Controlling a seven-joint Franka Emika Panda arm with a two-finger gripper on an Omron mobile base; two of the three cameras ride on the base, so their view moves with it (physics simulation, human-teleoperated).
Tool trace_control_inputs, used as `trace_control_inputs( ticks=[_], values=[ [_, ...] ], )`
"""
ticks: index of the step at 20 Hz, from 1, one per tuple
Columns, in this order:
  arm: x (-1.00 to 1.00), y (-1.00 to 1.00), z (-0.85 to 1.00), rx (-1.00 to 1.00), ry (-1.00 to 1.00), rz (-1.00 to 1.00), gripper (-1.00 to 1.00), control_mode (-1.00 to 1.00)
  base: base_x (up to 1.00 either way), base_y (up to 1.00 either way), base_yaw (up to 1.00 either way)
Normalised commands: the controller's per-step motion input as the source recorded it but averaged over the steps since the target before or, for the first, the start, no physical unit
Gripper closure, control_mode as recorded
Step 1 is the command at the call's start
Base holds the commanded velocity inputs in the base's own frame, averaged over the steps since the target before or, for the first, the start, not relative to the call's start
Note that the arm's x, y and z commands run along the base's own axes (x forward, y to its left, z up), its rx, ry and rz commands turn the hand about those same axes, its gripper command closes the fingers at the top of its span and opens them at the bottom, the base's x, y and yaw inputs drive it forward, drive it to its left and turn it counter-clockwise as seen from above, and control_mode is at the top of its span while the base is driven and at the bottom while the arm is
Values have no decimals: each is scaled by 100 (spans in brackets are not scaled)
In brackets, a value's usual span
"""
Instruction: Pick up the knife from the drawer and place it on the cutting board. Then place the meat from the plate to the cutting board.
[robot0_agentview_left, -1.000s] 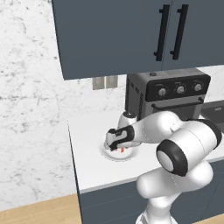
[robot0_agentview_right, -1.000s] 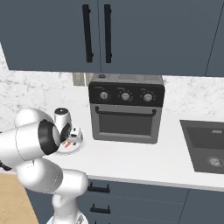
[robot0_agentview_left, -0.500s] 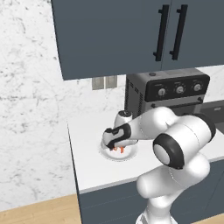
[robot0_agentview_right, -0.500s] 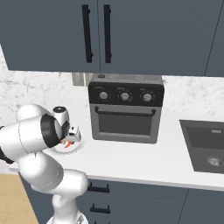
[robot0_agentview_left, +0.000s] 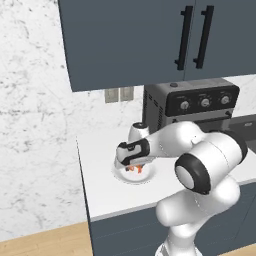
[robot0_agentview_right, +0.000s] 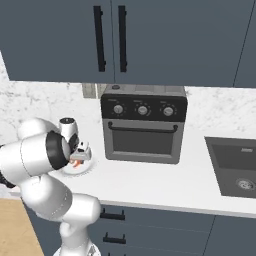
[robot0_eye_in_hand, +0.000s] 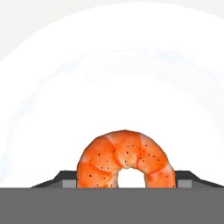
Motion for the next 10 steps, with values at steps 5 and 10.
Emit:
trace_control_inputs(
  ticks=[5, 10],
  values=[
    [-72, 0, 49, -1, -5, 0, 100, -100, 0, 0, 0],
    [-71, -7, 83, 2, 0, 0, 100, -100, 0, 0, 0]
  ],
)
